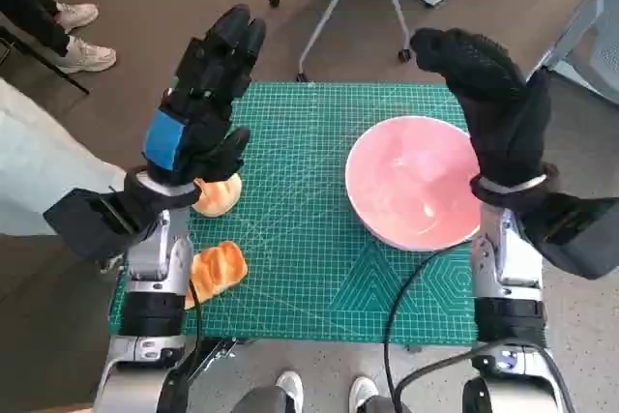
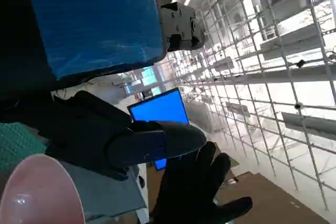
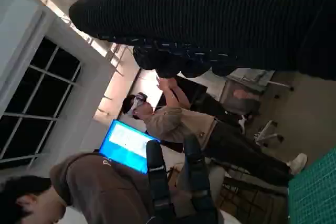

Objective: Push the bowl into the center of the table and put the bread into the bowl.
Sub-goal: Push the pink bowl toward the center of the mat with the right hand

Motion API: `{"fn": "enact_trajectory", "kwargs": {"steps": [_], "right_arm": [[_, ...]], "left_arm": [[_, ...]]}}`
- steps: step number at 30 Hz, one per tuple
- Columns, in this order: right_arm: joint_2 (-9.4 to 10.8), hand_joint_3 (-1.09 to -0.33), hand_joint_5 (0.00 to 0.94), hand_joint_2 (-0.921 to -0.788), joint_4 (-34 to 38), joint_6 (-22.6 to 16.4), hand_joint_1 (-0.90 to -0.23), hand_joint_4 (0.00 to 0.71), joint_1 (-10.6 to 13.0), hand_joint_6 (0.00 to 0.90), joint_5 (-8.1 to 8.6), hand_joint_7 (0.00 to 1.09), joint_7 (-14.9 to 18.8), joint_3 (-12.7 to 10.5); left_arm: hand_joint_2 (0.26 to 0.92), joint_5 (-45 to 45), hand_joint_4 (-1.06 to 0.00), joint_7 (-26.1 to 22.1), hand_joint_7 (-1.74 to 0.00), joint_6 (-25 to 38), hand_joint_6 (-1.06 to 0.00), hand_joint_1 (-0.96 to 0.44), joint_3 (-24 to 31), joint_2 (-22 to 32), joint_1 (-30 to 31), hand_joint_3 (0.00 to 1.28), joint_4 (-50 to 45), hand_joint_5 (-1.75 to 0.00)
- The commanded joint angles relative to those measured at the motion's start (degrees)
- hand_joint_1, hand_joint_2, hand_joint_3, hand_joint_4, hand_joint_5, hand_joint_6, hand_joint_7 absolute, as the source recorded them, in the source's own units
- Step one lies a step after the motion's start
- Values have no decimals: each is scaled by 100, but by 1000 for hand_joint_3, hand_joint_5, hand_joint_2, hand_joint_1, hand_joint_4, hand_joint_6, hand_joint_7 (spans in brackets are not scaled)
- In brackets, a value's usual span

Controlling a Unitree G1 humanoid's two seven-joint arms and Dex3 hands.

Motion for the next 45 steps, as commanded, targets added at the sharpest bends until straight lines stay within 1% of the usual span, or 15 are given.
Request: {"fn": "enact_trajectory", "kwargs": {"steps": [1,23,37,42,45], "right_arm": [[-13,-718,0,-921,87,12,-657,154,36,-1,-24,559,57,17],[-9,-720,0,-921,47,46,-655,147,81,-1,33,556,62,-1],[-20,-717,0,-921,-27,78,-661,141,125,-1,23,553,28,-7],[-191,-710,2,-921,79,56,-667,146,136,2,167,555,135,-180],[-345,-695,6,-921,444,-114,-671,154,80,11,255,552,254,-386]], "left_arm": [[921,22,-84,-27,-373,-59,1,-713,-8,42,-41,555,-9,-1],[921,-6,-85,-44,-369,-46,1,-717,-12,17,-34,559,1,-1],[921,-14,-90,-10,-365,12,1,-721,-27,-4,-7,560,-51,-3],[921,-43,-90,-33,-365,-16,1,-722,-8,-10,-18,559,-6,-3],[921,-50,-91,-29,-365,-22,1,-723,-9,-30,-12,558,-6,-3]]}}
